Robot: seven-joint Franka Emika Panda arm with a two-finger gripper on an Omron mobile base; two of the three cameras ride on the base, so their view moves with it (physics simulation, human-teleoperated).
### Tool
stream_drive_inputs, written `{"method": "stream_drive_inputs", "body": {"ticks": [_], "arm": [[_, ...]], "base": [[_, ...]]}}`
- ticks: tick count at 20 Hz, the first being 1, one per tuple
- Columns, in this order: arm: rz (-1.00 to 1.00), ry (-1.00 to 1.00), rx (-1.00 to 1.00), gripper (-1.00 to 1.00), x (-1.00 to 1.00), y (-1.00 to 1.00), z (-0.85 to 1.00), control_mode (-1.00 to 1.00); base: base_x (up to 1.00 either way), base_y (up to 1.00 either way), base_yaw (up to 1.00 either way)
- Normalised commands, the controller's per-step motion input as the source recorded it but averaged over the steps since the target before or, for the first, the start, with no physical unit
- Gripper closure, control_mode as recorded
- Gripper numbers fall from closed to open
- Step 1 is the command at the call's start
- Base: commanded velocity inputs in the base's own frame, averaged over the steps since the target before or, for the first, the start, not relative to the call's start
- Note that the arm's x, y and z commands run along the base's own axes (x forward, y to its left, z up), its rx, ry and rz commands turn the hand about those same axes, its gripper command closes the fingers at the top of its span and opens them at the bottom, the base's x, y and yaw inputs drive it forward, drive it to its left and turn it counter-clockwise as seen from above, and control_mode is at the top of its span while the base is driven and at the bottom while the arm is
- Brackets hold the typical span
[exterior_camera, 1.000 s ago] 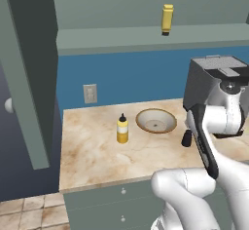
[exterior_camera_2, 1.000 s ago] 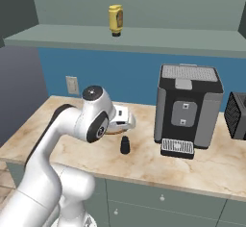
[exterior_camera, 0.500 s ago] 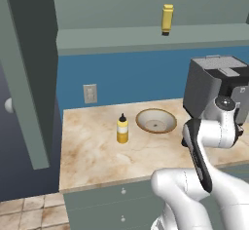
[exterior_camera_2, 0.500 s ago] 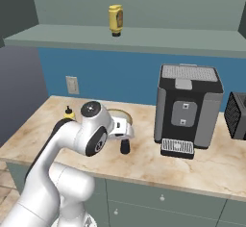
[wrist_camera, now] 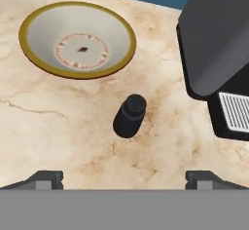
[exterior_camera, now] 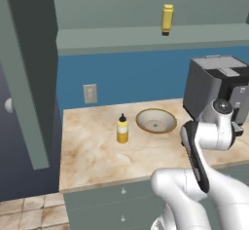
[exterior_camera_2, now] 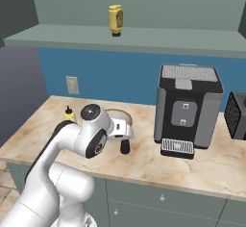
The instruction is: There are various items on the counter. Only move the condiments/shakers into the cabinet.
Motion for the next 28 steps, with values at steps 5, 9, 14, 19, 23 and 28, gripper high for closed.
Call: {"method": "stream_drive_inputs", "body": {"ticks": [5, 9, 14, 19, 23, 28], "arm": [[-0.03, 0.0, 0.15, -1.0, 0.1, -0.12, 0.0, -1.0], [-0.07, 0.0, 0.15, -1.0, 0.01, -0.12, 0.0, -1.0], [0.0, 0.0, 0.0, -1.0, 0.02, 0.0, 0.0, -1.0], [0.0, 0.0, -0.01, -1.0, 0.15, 0.0, 0.0, -1.0], [0.0, 0.0, -0.03, -1.0, 0.17, 0.0, -0.1, -1.0], [0.0, 0.02, -0.05, -1.0, 0.1, 0.0, -0.21, -1.0]], "base": [[0.0, 0.0, 0.0], [0.0, 0.0, 0.0], [0.0, 0.0, 0.0], [0.0, 0.0, 0.0], [0.0, 0.0, 0.0], [0.0, 0.0, 0.0]]}}
